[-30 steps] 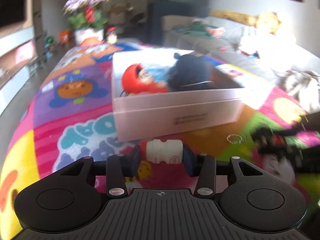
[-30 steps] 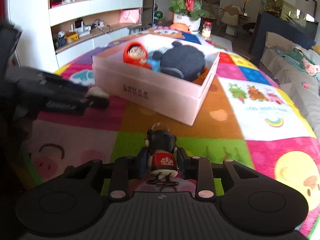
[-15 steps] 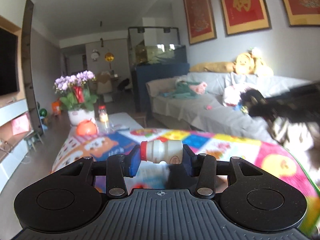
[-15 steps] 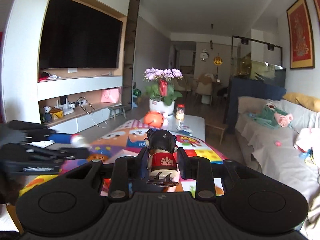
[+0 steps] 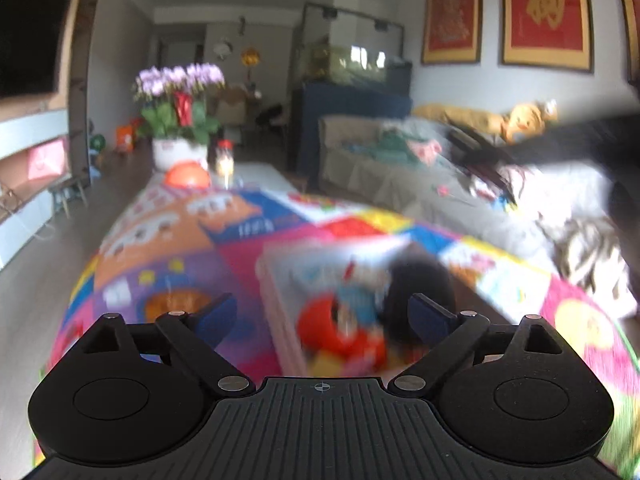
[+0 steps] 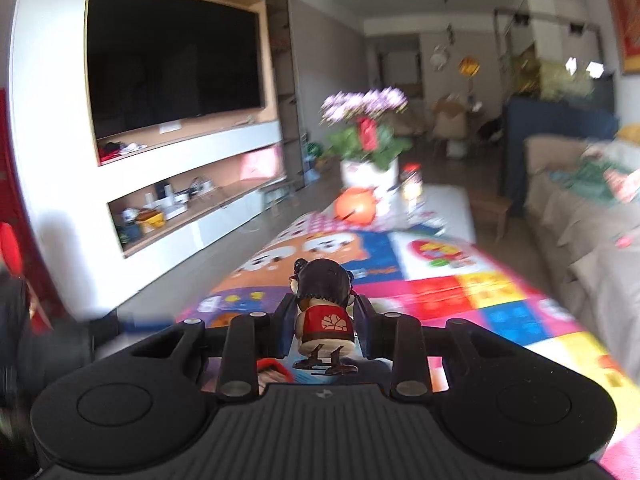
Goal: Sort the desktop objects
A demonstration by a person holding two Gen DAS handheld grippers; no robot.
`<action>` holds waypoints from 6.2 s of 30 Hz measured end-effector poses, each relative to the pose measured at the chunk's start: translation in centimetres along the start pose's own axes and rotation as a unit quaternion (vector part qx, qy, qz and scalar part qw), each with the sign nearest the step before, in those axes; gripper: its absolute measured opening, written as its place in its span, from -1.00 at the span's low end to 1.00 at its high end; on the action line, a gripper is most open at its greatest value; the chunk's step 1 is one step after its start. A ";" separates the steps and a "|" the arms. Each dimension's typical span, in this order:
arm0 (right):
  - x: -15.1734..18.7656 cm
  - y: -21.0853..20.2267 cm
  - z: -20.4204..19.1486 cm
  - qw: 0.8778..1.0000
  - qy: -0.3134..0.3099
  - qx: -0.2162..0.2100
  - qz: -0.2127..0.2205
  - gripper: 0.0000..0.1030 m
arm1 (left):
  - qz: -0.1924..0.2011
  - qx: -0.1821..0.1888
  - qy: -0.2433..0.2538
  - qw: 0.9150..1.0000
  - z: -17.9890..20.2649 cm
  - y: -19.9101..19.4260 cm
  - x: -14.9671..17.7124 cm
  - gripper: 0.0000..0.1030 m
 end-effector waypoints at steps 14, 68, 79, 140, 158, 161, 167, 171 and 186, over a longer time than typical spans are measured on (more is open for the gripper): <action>2.4 5.8 -1.7 0.999 -0.002 -0.015 -0.033 0.43 | -0.068 0.039 0.006 0.997 2.4 0.3 5.6 0.94; 16.2 4.5 7.8 0.974 0.046 0.194 -0.106 1.00 | -0.147 -0.180 -0.052 0.971 4.9 6.4 6.7 1.00; 16.3 4.7 8.1 0.975 0.047 0.200 -0.083 1.00 | -0.147 -0.173 -0.064 0.972 4.8 6.4 6.8 1.00; 16.3 4.8 8.1 0.975 0.046 0.201 -0.083 1.00 | -0.146 -0.172 -0.068 0.972 4.8 6.4 7.0 1.00; 16.3 4.7 8.1 0.975 0.046 0.201 -0.083 1.00 | -0.146 -0.172 -0.068 0.972 4.8 6.4 7.0 1.00; 16.3 4.7 8.1 0.975 0.046 0.201 -0.083 1.00 | -0.146 -0.172 -0.068 0.972 4.8 6.4 7.0 1.00; 16.3 4.7 8.1 0.975 0.046 0.201 -0.083 1.00 | -0.146 -0.172 -0.068 0.972 4.8 6.4 7.0 1.00; 16.3 4.8 8.1 0.975 0.046 0.201 -0.083 1.00 | -0.146 -0.172 -0.068 0.972 4.8 6.4 7.0 1.00; 16.3 4.8 8.1 0.975 0.046 0.201 -0.083 1.00 | -0.146 -0.172 -0.068 0.972 4.8 6.4 7.0 1.00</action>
Point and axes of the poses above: each gripper's, at about its wrist camera, not at the fingertips, and y roughly the way its jaws point, z to its right, x to its underside, the point moved 6 cm from there along y, roughly the way its jaws point, and after that the axes turned 9 degrees about y, right-handed, at the moved point
